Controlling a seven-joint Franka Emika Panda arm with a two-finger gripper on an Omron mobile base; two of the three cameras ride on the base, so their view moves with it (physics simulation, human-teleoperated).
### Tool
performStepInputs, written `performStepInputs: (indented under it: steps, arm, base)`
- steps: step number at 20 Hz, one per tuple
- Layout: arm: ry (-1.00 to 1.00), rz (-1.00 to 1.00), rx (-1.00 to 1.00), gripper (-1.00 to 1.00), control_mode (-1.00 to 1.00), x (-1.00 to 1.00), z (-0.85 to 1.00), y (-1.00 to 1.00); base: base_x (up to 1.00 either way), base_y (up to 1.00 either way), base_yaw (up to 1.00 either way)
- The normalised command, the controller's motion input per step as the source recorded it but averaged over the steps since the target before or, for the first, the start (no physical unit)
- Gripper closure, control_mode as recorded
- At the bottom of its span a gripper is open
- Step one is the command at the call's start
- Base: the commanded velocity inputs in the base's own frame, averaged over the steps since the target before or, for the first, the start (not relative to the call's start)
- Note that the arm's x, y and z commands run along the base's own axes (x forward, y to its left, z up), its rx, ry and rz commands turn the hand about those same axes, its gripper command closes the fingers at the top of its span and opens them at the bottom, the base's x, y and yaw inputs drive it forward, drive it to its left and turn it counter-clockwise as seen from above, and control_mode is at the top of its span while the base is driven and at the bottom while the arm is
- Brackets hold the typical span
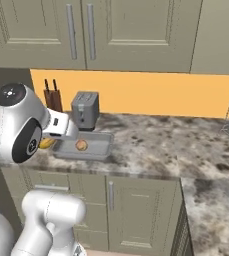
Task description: Pick the peach and banana from the fridge and place them inside the tupperware on the counter.
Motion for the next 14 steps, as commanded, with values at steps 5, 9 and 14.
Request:
performStepInputs:
  steps: [5, 9, 14]
  arm:
    - [0.00, 0.00, 0.00, 1.00, -1.00, 0.28, -0.41, 0.00]
    - [0.00, 0.01, 0.00, 1.00, -1.00, 0.51, -0.65, 0.00]
    - [0.12, 0.03, -0.01, 1.00, -1.00, 0.48, -0.31, 0.00]
  base:
    - [0.18, 0.00, 0.00]
    - [0.00, 0.00, 0.00]
    - [0.00, 0.00, 0.00]
